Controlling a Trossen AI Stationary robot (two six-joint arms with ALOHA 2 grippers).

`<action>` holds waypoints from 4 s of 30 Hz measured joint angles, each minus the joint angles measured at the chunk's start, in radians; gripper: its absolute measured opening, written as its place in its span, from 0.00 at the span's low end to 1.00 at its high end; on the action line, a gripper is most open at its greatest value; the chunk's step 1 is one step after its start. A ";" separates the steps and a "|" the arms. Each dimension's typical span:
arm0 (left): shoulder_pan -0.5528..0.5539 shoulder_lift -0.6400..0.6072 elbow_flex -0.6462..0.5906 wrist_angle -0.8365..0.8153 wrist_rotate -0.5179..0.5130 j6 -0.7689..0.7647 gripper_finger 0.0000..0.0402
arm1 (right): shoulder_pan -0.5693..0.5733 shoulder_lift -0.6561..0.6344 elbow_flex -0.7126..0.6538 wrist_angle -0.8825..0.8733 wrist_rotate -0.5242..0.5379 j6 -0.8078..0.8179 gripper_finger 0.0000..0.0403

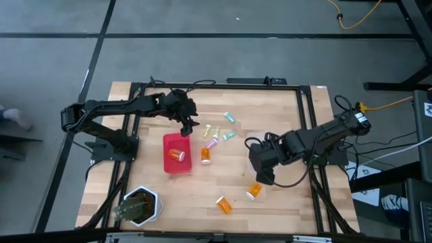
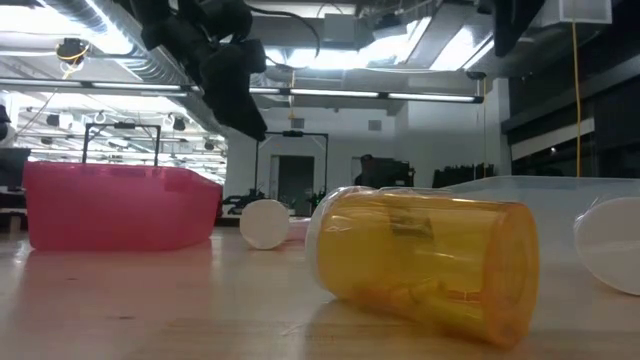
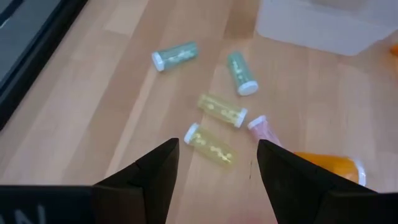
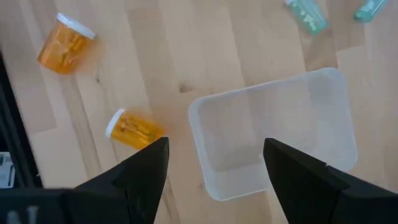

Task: Pick and place medicine bottles into bin by pill shape (circle, oval)
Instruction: Put the big orange pill bottle into the red bin

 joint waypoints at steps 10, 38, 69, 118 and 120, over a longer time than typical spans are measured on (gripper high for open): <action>-0.058 0.002 0.000 0.004 -0.001 -0.101 0.53 | 0.036 0.000 0.000 0.019 0.002 0.106 0.66; -0.272 0.011 0.000 0.080 -0.024 -0.032 0.53 | 0.038 0.000 0.000 0.068 0.130 0.105 0.66; -0.301 0.011 0.000 0.095 -0.023 -0.108 0.53 | 0.192 0.001 0.000 0.098 0.141 0.220 0.66; -0.300 0.011 0.000 0.141 -0.035 -0.099 0.53 | 0.162 0.000 -0.246 0.249 0.155 -0.039 0.66; -0.300 0.011 0.000 0.137 -0.034 -0.100 0.53 | 0.147 -0.001 -0.236 0.248 0.177 -0.079 0.66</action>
